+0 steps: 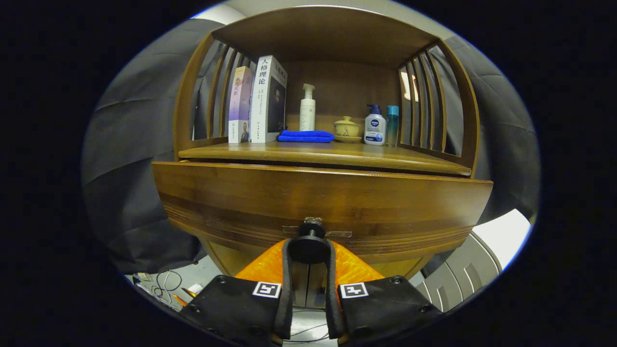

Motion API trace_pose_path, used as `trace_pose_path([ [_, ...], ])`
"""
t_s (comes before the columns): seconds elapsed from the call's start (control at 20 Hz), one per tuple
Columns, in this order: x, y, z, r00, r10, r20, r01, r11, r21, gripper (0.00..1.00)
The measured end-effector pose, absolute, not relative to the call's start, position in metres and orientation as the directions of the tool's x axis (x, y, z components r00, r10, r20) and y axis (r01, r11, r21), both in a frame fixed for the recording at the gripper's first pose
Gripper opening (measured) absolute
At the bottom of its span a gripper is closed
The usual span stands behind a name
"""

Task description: Pull open the drawer, take out the items inside it, and place them on the countertop above the cabinet.

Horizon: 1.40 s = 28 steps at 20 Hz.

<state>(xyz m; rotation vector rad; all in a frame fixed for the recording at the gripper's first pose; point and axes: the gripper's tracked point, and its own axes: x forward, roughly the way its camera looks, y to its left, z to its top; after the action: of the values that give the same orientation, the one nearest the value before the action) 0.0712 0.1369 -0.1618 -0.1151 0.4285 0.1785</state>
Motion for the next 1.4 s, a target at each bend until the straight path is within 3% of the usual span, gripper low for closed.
trace_pose_path([
  [1.3,-0.047,0.129,-0.158,0.889,0.216,-0.403,-0.275,0.957,-0.094,0.3],
  [1.35,-0.046,0.131,-0.16,0.887,0.224,-0.404,-0.282,0.955,-0.09,0.31],
  [1.4,-0.05,0.13,-0.157,0.89,0.233,-0.392,-0.29,0.952,-0.092,0.37],
])
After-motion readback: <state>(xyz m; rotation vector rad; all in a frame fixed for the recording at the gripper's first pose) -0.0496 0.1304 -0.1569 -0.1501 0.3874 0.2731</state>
